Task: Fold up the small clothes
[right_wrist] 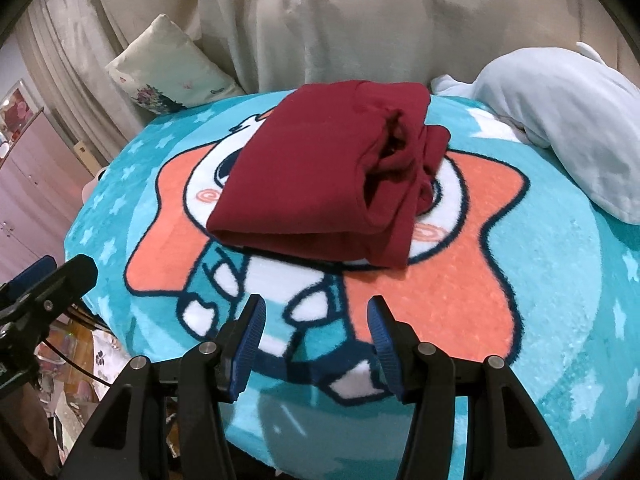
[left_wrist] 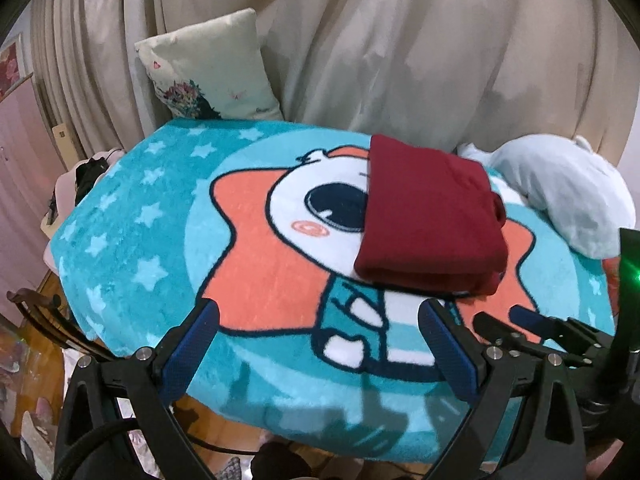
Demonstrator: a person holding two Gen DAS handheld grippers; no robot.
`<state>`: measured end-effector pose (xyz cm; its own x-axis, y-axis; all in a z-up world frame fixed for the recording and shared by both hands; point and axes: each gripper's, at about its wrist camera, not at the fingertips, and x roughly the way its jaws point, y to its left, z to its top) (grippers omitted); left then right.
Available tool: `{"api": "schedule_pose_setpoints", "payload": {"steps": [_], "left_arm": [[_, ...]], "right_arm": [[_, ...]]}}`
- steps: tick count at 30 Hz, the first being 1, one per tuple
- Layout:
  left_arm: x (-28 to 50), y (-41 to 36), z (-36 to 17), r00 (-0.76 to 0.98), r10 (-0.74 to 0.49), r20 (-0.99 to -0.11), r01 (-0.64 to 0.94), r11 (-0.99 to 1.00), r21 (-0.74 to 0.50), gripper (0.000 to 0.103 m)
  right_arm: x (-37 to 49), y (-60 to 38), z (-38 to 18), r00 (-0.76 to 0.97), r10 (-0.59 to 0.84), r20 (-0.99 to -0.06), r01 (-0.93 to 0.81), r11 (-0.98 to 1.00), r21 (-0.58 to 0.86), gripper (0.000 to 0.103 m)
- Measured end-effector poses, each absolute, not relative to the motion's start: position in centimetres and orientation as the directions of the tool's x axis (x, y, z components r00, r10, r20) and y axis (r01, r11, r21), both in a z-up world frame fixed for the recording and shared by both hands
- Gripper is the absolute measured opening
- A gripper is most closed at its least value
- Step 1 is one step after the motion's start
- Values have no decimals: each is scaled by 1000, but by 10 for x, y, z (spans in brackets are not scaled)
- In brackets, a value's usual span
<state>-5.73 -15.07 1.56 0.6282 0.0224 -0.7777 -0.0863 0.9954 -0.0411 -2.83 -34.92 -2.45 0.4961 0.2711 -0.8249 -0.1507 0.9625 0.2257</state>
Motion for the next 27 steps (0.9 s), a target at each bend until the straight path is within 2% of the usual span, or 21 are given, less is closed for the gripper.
{"api": "schedule_pose_setpoints", "payload": {"steps": [27], "left_arm": [[-48,-138,-1,567,7,-824,-88,995,-52,99]], "right_arm": [[-22,-324,-29,476,283,-833,-193,957,215,57]]}}
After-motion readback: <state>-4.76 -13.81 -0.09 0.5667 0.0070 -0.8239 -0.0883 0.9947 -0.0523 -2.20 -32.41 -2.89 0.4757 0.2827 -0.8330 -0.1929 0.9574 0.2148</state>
